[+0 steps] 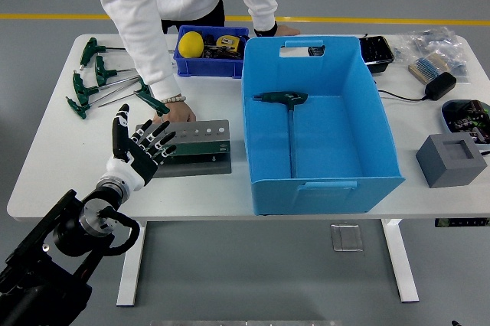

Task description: Lift tool from toolbox,place it in box,lift tool from toolbox,place it in box

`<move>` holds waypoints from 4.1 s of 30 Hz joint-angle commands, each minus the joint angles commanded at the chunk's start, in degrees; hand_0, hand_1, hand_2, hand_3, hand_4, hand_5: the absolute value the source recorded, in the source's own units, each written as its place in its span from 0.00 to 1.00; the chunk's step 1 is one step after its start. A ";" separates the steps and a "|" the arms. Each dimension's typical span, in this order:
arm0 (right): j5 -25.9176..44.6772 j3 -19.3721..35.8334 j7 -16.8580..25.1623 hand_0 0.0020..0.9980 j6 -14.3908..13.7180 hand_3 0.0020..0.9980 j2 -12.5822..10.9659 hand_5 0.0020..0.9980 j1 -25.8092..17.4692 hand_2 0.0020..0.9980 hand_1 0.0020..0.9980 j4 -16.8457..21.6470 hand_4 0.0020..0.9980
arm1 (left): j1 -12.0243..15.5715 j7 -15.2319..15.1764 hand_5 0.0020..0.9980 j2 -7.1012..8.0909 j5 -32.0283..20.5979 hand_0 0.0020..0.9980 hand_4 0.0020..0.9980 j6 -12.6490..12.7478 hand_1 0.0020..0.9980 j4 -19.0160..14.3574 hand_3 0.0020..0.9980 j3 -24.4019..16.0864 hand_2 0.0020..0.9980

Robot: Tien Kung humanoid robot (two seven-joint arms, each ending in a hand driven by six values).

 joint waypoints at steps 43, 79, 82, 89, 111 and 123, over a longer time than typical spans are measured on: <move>0.71 -1.33 0.24 0.60 0.04 0.69 0.00 0.96 0.22 0.63 0.53 0.00 0.90 | -7.08 -3.07 1.00 -0.01 -3.94 0.31 0.91 -1.86 0.52 -0.60 0.91 2.25 0.74; 1.49 -1.57 0.52 0.60 0.06 0.69 -0.02 0.96 0.07 0.63 0.53 0.00 0.91 | -7.54 -4.48 0.54 2.27 1.92 0.24 1.00 3.46 0.29 -15.14 0.47 -0.09 0.35; 1.59 -1.66 0.55 0.60 0.07 0.69 -0.01 0.97 0.10 0.63 0.53 0.00 0.91 | -7.56 -4.60 0.43 2.19 2.44 0.24 1.00 3.45 0.21 -14.83 0.44 -0.17 0.27; 1.63 -1.69 0.57 0.60 0.06 0.69 -0.02 0.96 0.16 0.63 0.53 0.00 0.91 | -7.54 -4.29 0.33 2.16 3.42 0.24 1.00 2.62 0.14 -14.42 0.41 -0.26 0.22; 1.60 -2.01 0.56 0.60 0.03 0.69 0.02 0.97 -0.19 0.63 0.53 0.00 0.91 | -7.72 -4.59 0.28 2.18 2.69 0.16 1.00 5.78 0.02 -14.05 0.20 0.24 0.11; 1.61 -2.09 0.55 0.60 0.08 0.69 0.03 0.97 -0.27 0.63 0.53 0.00 0.91 | -7.58 -5.94 0.13 2.17 1.95 0.13 0.89 7.18 0.00 -14.19 0.13 0.49 0.05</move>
